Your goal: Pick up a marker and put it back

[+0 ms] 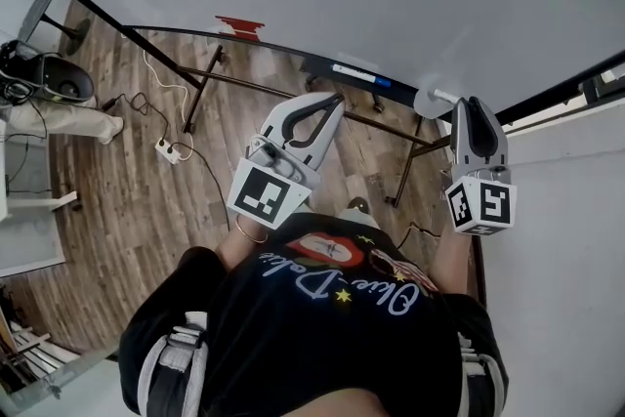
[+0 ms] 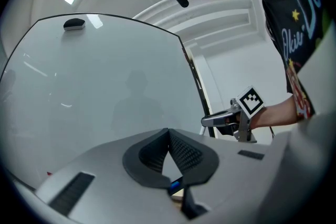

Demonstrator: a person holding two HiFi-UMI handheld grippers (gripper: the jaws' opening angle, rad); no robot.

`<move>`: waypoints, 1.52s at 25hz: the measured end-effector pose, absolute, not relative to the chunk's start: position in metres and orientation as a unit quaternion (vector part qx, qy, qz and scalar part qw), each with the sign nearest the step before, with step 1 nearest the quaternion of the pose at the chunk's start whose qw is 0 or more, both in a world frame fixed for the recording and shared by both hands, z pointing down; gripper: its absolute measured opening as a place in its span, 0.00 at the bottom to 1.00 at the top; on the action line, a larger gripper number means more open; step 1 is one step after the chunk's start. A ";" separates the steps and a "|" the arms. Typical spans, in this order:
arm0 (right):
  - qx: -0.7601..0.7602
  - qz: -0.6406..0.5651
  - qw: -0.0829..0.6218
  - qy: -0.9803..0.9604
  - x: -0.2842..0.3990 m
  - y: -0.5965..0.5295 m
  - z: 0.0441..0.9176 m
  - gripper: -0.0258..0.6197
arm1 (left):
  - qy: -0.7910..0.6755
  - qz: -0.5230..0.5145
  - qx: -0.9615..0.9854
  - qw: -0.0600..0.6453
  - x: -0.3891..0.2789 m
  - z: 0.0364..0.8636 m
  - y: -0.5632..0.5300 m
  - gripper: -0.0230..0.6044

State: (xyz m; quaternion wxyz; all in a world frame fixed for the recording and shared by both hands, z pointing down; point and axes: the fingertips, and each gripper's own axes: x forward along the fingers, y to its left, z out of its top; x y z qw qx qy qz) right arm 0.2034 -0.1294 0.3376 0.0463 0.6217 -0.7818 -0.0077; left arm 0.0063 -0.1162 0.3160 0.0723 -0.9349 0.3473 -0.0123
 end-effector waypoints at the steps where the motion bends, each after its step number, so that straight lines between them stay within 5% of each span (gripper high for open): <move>1: 0.624 -0.009 0.044 -0.780 0.203 -0.127 0.334 0.15 | 0.345 -0.010 -0.936 0.072 0.005 0.315 -0.116 0.04; 38: 0.689 -0.019 0.013 -0.724 0.219 -0.046 0.299 0.15 | 0.242 -0.001 -0.968 0.072 0.044 0.318 -0.120 0.04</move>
